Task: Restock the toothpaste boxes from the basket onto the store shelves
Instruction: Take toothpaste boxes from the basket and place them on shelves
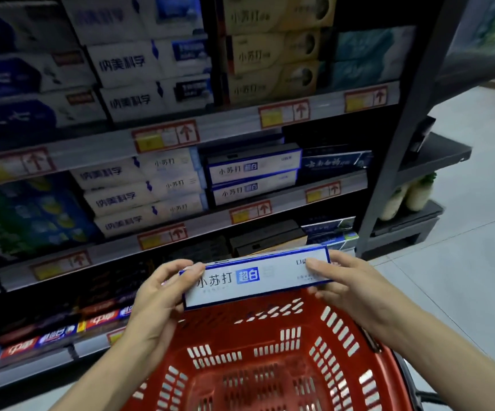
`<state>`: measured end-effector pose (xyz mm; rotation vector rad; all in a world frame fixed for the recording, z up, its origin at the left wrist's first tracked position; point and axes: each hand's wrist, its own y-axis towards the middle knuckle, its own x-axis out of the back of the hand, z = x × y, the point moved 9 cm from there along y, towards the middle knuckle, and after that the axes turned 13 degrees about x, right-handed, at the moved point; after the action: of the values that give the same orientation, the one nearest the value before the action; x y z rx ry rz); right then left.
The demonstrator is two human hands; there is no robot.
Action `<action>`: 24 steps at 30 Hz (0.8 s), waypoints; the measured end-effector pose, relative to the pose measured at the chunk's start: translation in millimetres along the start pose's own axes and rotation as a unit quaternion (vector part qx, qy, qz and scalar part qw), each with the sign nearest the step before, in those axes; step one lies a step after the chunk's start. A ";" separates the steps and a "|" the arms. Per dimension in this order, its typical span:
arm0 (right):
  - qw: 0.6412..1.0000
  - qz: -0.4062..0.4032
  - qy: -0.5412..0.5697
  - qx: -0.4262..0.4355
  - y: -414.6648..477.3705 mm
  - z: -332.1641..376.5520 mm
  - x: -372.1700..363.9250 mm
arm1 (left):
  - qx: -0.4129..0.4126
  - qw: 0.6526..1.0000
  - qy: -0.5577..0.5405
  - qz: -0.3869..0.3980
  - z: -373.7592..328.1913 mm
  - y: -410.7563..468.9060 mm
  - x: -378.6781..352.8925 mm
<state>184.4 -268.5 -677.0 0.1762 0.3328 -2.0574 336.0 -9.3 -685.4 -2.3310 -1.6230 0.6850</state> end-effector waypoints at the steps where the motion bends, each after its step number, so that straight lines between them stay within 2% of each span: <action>1: 1.000 -0.017 0.017 0.017 4.3 2.6 1.6 | -0.011 1.000 -0.011 0.004 -4.0 0.2 -2.8; 4: 0.996 -0.037 0.053 0.057 14.8 13.6 4.5 | -0.032 0.997 -0.062 0.037 -15.7 -0.1 -14.2; 7: 0.992 -0.047 0.075 0.093 21.9 25.1 9.0 | -0.062 0.995 -0.053 0.053 -26.9 -0.7 -24.2; 11: 0.988 -0.051 0.060 0.136 30.5 39.9 11.7 | -0.109 0.994 -0.007 0.016 -40.4 -5.1 -30.1; 18: 0.971 -0.054 -0.061 0.223 50.4 79.3 13.6 | -0.133 0.990 0.027 -0.032 -54.0 -2.3 -45.4; 24: 0.962 -0.056 -0.095 0.249 85.4 102.1 16.2 | -0.201 0.975 0.036 -0.091 -80.4 4.8 -69.1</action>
<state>252.5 -352.6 -597.9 0.2658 -0.3058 -2.2178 359.9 -68.4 -600.6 -2.3827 -2.0676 0.2463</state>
